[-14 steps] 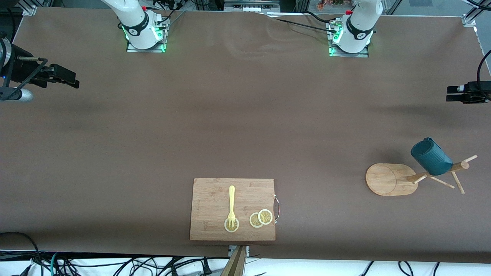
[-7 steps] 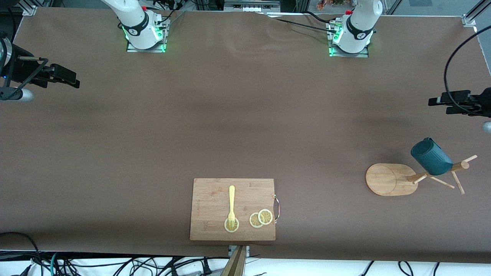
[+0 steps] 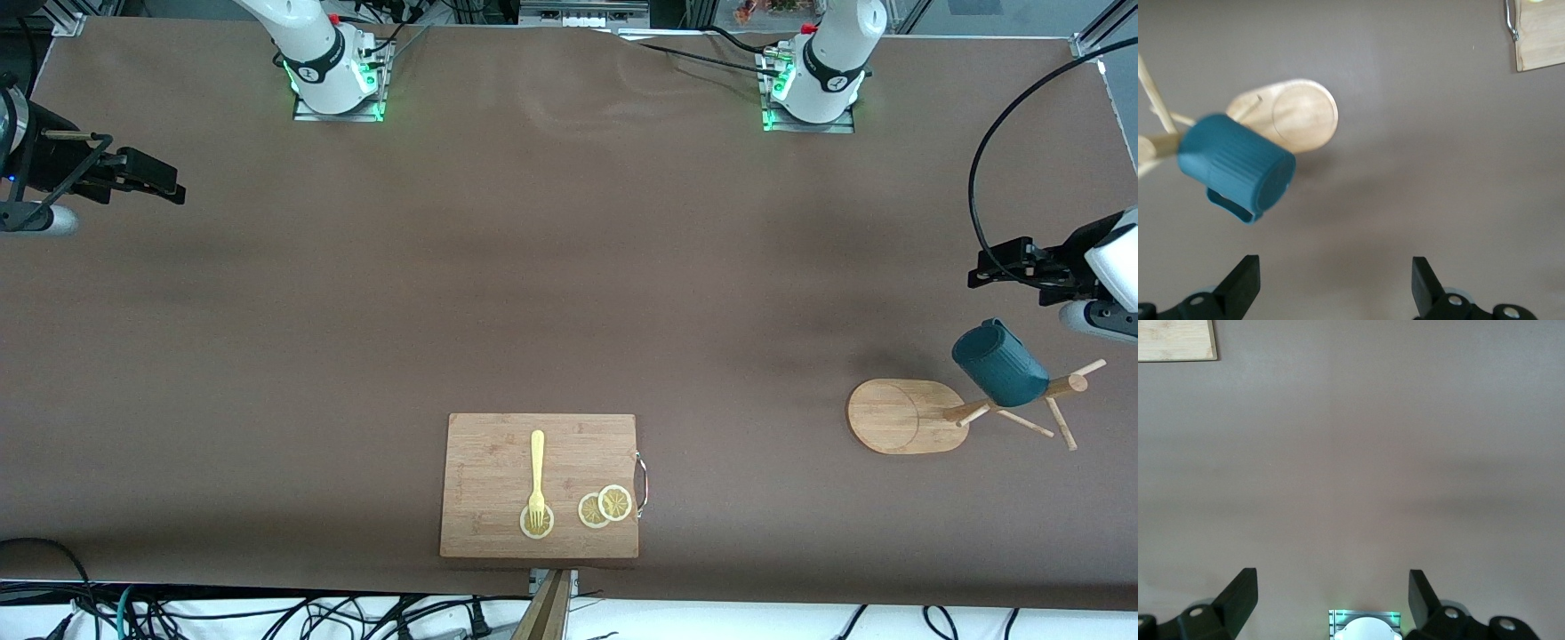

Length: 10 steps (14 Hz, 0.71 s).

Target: Pass cup and hang on rack

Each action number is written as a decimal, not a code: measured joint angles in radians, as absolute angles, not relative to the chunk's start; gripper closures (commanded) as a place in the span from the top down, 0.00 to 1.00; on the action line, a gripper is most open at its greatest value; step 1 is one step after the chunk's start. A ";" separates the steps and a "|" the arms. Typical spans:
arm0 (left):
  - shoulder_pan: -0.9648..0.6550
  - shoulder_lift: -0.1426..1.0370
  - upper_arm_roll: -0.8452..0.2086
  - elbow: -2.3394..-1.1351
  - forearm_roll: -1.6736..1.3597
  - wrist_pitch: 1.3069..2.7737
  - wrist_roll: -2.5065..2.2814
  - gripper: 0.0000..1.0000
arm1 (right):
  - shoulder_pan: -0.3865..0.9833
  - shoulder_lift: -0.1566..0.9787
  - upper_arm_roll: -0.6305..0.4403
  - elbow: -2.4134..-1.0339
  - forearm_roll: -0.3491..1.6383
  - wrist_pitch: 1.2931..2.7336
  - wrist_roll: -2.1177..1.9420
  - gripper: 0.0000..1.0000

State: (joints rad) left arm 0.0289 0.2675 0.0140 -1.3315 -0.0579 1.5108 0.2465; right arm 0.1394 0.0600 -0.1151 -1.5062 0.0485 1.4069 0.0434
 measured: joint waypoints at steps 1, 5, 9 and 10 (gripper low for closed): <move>0.009 0.253 0.014 -1.323 -0.050 1.511 0.227 1.00 | 0.139 0.060 -0.115 -1.506 0.049 1.407 0.043 1.00; -0.036 0.192 0.014 -1.318 -0.042 1.492 0.102 1.00 | 0.139 0.060 -0.115 -1.506 0.049 1.407 0.043 1.00; -0.036 0.174 0.023 -1.321 -0.042 1.466 0.070 1.00 | 0.139 0.060 -0.115 -1.506 0.049 1.407 0.043 1.00; -0.036 0.174 0.024 -1.325 -0.042 1.462 0.068 1.00 | 0.139 0.060 -0.115 -1.506 0.049 1.407 0.043 1.00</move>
State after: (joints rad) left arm -0.0362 0.1738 0.0239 -1.3248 -0.0419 1.4617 0.0681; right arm 0.1395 0.0600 -0.1150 -1.5062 0.0486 1.4069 0.0434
